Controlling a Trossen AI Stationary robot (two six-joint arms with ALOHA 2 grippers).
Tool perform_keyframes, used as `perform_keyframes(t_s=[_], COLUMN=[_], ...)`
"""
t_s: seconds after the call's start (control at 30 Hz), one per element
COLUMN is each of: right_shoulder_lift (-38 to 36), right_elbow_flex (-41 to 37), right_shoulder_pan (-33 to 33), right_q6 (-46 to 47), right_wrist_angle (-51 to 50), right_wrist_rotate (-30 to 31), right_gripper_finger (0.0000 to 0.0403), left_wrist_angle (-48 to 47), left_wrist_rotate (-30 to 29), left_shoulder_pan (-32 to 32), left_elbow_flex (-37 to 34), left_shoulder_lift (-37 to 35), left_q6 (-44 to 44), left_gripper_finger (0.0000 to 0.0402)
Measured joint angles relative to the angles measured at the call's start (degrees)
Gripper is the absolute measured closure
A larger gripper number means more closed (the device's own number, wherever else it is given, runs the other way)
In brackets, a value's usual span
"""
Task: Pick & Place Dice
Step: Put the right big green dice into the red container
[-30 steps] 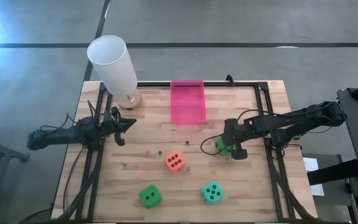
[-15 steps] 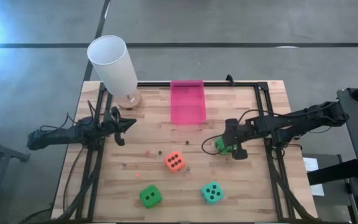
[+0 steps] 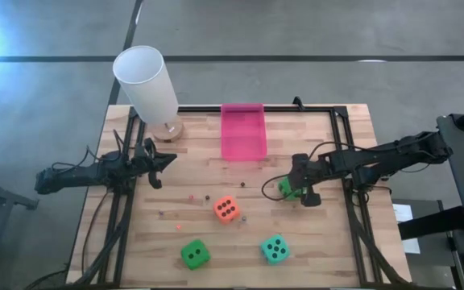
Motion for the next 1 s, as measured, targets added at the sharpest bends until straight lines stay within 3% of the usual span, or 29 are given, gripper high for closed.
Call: perform_keyframes(t_s=[1.0], right_shoulder_lift=[-3.13], right_elbow_flex=[1.65], right_shoulder_pan=[0.07], right_q6=[-0.45], right_wrist_angle=[-1.96], right_wrist_rotate=[1.15], right_gripper_finger=[0.0003], left_wrist_angle=[0.00], left_wrist_rotate=[-0.02], left_shoulder_pan=[0.00], left_elbow_flex=[0.00], left_shoulder_lift=[0.02], left_q6=[-0.02], left_gripper_finger=[0.0395])
